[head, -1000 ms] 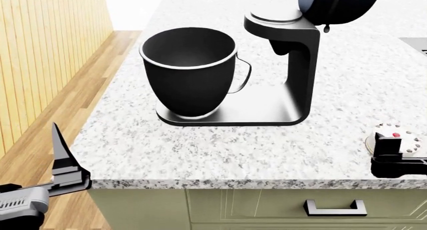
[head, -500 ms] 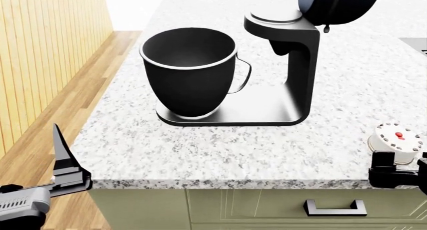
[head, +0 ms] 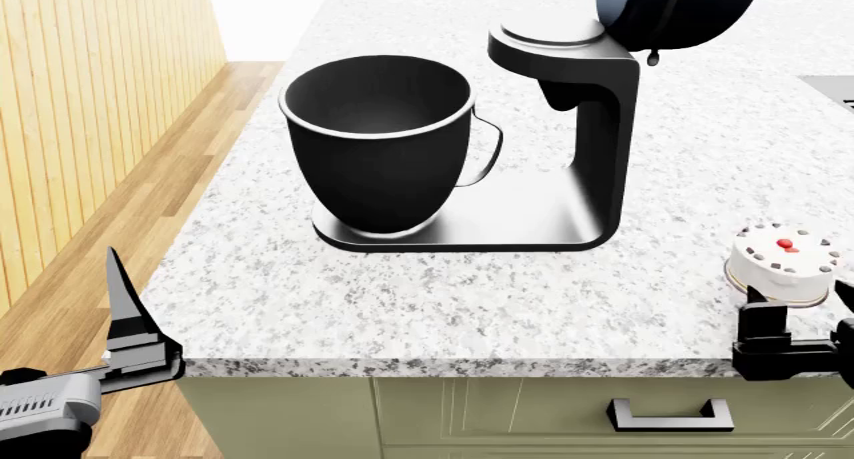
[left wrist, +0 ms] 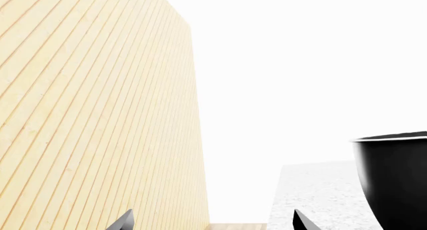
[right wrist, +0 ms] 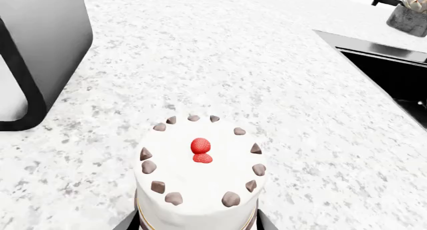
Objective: Place the cake in the stand mixer bowl.
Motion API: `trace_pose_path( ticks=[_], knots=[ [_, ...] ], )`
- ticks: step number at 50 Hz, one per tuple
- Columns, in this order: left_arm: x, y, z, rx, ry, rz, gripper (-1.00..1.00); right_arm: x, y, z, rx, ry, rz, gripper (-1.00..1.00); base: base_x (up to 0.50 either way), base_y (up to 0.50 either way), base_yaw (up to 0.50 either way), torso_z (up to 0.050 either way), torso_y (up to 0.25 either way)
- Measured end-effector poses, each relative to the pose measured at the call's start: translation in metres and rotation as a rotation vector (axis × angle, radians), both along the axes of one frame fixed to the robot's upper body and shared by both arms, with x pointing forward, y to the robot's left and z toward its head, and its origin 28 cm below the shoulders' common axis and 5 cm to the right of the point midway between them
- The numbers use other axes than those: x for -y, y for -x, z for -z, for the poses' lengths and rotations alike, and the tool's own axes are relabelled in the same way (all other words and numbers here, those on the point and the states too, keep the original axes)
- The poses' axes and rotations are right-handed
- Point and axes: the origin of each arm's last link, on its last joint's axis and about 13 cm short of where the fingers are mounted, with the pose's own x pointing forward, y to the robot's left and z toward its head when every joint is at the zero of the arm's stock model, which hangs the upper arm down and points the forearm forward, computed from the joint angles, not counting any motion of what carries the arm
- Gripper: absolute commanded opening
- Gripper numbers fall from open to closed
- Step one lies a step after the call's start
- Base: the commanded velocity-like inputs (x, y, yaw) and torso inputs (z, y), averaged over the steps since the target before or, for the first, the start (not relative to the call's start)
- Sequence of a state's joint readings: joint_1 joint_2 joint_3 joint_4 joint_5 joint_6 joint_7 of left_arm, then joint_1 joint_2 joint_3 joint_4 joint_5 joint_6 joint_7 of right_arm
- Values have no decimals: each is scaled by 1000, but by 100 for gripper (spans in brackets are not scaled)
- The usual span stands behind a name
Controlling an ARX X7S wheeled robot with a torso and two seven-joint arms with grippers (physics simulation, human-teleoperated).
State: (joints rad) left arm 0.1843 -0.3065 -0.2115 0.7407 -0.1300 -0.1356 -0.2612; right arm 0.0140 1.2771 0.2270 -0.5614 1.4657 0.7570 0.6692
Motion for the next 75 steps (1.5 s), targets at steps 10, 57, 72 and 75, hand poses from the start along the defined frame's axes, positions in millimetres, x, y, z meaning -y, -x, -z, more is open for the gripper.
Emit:
trace_pose_path(
  ticks=[10,57,72,75],
  knots=[
    [0,0,1,-1,0,0,100,-30,28,-26,112,24,-163,-100,0,0,0,0,0],
    [-1,1,0,9,-19,-13,100,-140,-45,-70,341,-173,-683,-100,0,0,0,0,0],
    [-2,1,0,10,-22,-18,100,-174,-97,-96,316,-215,-736,-100,0,0,0,0,1],
    [-2,1,0,10,-23,-19,100,-180,-105,-99,311,-220,-741,-100,0,0,0,0,0]
  ],
)
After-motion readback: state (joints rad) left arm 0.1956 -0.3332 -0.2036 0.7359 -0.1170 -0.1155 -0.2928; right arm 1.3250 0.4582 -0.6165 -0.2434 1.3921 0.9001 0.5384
